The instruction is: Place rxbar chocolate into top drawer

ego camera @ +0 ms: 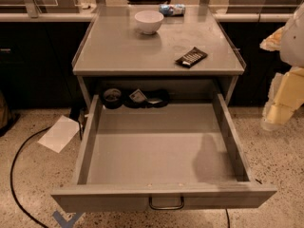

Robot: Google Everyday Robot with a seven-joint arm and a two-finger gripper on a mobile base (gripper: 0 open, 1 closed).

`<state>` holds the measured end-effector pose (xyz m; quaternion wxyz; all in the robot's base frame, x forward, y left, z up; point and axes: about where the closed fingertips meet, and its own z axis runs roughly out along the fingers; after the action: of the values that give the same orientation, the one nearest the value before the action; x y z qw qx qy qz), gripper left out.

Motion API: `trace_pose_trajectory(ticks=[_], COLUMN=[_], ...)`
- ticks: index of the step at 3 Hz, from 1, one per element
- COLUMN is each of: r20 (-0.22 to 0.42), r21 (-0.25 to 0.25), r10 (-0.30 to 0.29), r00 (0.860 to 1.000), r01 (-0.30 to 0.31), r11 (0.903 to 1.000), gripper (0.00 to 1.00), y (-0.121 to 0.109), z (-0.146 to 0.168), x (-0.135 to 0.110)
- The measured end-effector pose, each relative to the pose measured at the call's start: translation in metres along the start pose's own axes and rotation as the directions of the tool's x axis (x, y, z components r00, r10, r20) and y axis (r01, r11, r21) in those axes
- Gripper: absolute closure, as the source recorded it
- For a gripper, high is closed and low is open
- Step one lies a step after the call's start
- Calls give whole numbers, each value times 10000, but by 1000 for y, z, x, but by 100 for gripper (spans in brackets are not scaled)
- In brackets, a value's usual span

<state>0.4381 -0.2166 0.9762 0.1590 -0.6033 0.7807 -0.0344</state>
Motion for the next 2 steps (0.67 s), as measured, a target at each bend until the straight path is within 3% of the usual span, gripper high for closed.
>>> trace_pose_trajectory(ticks=[2], r20=[83], r21=[172], r10=[-207], r00=[9998], r01=[206], r11=[9996], gripper=[0], y=[-7], z=[-1], x=[-3])
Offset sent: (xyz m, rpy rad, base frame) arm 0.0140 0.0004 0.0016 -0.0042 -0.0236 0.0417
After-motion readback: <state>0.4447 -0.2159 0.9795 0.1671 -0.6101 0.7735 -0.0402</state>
